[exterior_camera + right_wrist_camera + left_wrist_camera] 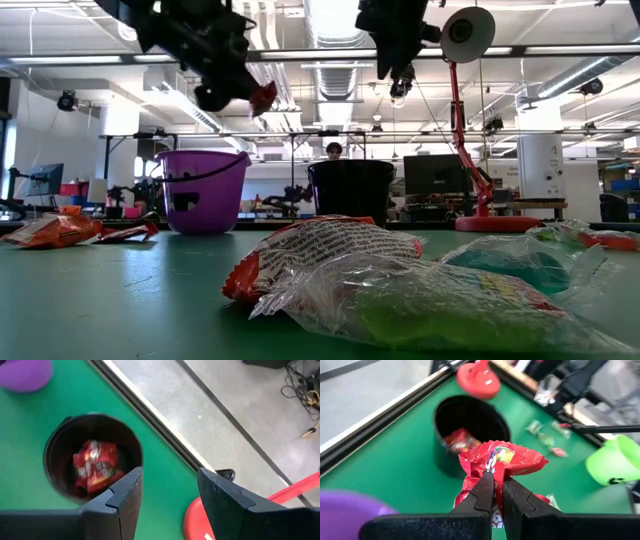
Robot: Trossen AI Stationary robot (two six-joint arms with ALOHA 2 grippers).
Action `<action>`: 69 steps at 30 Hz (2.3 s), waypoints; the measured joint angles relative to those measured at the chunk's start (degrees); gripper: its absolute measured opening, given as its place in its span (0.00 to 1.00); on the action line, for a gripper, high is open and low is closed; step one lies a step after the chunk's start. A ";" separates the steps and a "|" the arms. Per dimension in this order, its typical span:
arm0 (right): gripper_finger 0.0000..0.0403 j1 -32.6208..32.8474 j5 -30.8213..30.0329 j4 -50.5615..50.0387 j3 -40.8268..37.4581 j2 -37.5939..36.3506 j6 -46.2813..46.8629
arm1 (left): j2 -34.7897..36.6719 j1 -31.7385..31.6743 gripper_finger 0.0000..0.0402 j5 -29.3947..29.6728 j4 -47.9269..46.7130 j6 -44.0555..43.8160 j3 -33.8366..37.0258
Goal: Sort candy
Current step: Put the red candy pack into the black bucket, then put the green gummy into the violet bucket
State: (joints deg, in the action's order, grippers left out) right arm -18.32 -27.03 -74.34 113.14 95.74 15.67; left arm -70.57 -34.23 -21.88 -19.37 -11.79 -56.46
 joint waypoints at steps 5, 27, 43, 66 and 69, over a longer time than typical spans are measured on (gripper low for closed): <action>0.45 -3.24 0.00 1.47 0.00 0.02 0.64 | -7.60 -2.36 0.00 -5.00 1.20 4.27 -4.20; 0.45 -8.36 -0.13 -4.75 0.00 0.00 0.87 | -32.79 -4.51 0.00 -15.18 -6.13 24.51 -26.86; 0.45 -8.36 -0.15 -4.72 0.00 -0.07 3.23 | -40.50 -4.45 0.13 -24.58 -7.38 25.51 -32.96; 0.45 1.86 8.02 -15.56 -4.60 -4.10 22.80 | -34.03 -4.62 0.26 -21.78 -43.52 42.87 -43.46; 0.45 5.67 8.17 -15.64 -9.14 -6.66 28.77 | -31.90 -4.62 0.26 -19.29 -45.17 42.92 -43.42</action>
State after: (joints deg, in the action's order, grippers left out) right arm -12.65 -18.86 -89.98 104.00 89.09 44.44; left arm -102.47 -38.85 -41.17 -64.54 31.13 -99.88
